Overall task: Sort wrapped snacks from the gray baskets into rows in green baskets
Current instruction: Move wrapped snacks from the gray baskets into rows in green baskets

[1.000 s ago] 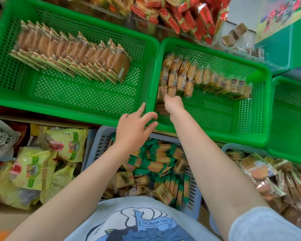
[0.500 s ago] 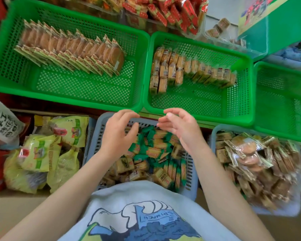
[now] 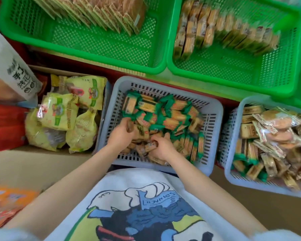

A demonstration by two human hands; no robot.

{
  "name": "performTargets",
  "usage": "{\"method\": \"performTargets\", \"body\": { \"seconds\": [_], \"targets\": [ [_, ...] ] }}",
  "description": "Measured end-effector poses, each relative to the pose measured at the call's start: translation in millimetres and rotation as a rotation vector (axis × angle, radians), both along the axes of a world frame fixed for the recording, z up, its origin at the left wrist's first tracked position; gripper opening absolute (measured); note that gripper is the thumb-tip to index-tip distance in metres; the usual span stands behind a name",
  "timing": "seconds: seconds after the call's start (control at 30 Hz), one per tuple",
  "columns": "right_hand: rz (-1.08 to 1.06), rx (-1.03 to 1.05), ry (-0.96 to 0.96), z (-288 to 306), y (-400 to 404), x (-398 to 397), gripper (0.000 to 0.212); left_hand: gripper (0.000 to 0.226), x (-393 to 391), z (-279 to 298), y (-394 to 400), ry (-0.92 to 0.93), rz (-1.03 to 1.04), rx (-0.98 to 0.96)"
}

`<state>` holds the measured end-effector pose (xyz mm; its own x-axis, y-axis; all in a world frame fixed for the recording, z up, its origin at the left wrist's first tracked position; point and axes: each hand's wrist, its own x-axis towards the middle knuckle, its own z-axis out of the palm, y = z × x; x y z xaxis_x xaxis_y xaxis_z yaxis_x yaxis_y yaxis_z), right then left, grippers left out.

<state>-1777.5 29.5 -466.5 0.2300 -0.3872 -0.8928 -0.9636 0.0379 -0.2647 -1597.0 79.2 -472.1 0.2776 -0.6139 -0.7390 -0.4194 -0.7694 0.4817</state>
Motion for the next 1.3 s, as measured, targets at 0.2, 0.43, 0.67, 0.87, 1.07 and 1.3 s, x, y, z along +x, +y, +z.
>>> {"method": "performTargets", "body": {
  "seconds": [0.2, 0.43, 0.67, 0.87, 1.07, 1.3],
  "targets": [
    [-0.369, -0.056, -0.138, 16.3, -17.2, -32.6, 0.056, 0.074, -9.6, -0.9, -18.7, 0.022, 0.041, 0.049],
    [-0.978, 0.071, -0.488, 72.3, -48.1, -53.6, 0.023, 0.059, -11.0, 23.2, -31.5, 0.503, 0.393, 0.142],
    [-0.956, -0.191, -0.609, 124.0, -79.6, -39.9, 0.024, 0.038, -12.8, 109.8, -78.7, 1.046, 0.514, -0.212],
    [-0.754, -0.246, -0.672, 159.9, -107.7, -30.1, 0.039, 0.051, -42.6, 157.7, -127.7, 0.942, 0.366, -0.333],
    [-0.818, -0.139, -0.727, 176.4, -144.1, -28.0, 0.019, 0.041, -50.0, 160.8, -164.4, 0.594, 0.270, -0.407],
    [-1.088, -0.449, -0.469, 153.0, -210.0, -32.4, 0.041, 0.056, -17.9, 118.1, -196.3, -0.175, -0.162, -0.556]
  ]
}}
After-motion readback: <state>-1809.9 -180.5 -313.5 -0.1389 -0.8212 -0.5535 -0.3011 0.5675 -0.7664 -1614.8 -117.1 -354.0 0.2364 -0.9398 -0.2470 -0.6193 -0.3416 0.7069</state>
